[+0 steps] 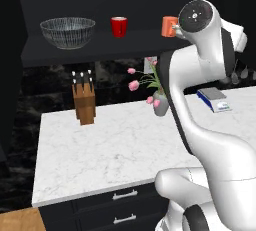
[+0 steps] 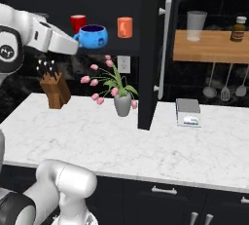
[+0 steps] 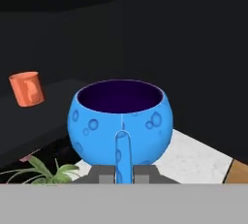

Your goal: Gather all objects into one cabinet and sort the glasses and bowls to opposite sides.

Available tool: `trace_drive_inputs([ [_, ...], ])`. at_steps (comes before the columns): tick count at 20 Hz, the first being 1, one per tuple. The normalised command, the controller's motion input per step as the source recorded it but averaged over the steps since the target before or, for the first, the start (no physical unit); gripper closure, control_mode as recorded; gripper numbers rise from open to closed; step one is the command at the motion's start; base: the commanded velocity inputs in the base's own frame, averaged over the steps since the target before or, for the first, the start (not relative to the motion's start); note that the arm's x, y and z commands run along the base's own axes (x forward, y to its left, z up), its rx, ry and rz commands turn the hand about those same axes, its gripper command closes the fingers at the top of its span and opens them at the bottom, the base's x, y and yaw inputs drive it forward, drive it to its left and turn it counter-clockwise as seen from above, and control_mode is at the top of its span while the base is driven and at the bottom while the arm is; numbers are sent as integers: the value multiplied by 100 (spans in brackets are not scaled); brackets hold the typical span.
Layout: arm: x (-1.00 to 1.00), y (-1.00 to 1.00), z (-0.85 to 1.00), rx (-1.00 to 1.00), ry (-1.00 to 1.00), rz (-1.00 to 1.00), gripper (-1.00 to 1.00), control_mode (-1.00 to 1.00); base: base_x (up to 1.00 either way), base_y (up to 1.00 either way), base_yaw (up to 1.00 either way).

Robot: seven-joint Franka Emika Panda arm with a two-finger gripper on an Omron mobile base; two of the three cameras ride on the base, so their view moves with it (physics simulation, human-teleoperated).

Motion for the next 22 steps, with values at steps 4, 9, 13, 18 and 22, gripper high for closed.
trace_drive_inputs([
  [4,60,-18,-24,0,0,-11,100,-100,0,0,0],
  [9,51,-29,-13,5,1,-6,100,-100,0,0,0],
  [13,63,-24,-6,7,2,2,100,-100,0,0,0],
  [18,65,-11,0,4,10,4,100,-100,0,0,0],
  [22,67,-16,-2,2,7,5,100,-100,0,0,0],
])
